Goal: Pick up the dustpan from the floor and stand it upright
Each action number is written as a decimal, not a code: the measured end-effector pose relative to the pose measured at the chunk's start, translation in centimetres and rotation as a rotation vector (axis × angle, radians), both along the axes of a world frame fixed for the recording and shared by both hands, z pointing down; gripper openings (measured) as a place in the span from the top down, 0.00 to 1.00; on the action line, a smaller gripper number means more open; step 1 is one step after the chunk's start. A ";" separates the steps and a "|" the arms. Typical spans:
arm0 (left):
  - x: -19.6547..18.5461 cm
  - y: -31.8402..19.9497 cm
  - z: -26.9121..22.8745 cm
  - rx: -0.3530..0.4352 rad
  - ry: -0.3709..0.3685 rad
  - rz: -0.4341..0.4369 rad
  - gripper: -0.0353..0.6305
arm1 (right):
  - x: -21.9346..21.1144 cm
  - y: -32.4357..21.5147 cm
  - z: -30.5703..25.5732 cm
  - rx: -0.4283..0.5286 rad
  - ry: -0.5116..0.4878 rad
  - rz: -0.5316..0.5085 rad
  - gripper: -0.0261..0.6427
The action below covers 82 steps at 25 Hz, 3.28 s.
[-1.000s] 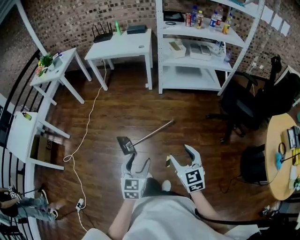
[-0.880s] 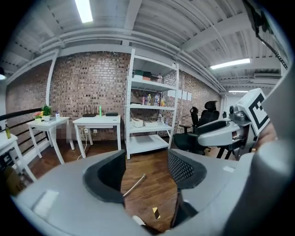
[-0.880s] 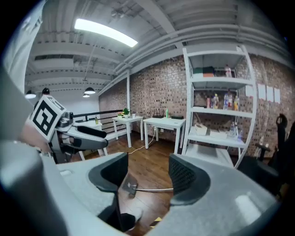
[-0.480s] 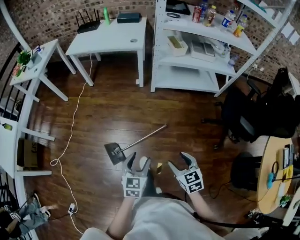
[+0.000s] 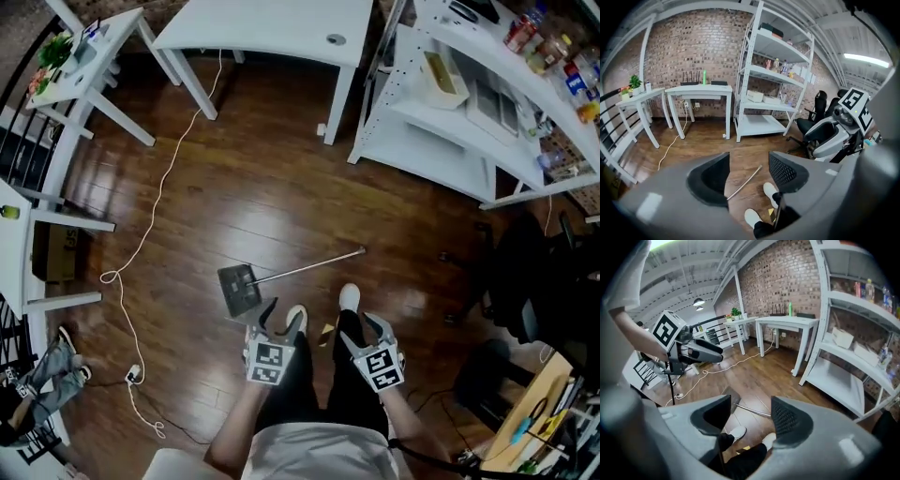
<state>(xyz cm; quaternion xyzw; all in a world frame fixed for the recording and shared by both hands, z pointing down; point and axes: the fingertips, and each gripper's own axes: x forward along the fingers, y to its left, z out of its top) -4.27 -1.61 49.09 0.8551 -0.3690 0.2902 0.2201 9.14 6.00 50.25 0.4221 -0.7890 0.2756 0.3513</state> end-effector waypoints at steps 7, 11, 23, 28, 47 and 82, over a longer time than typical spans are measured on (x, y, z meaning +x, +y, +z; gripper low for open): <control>1.9 -1.5 13.3 -0.143 -0.032 -0.028 0.51 | 2.3 -5.4 14.4 -0.108 0.072 -0.208 0.58; 3.3 -1.3 20.0 -0.234 -0.036 -0.063 0.50 | 6.8 -8.1 22.4 -0.171 0.136 -0.161 0.58; 4.3 -0.2 36.1 -0.345 -0.091 -0.019 0.50 | 7.7 -9.1 43.2 -0.223 0.317 -0.583 0.58; 4.9 -0.5 41.3 -0.362 -0.075 -0.041 0.50 | 9.0 -8.7 49.5 -0.202 0.410 -0.761 0.58; 8.3 -5.1 51.8 -0.301 -0.098 0.079 0.48 | 16.1 -13.9 65.2 -0.243 0.737 -1.077 0.58; 0.9 -3.2 20.2 -0.262 0.045 -0.138 0.53 | 13.7 -11.4 28.5 -0.388 0.730 -0.943 0.83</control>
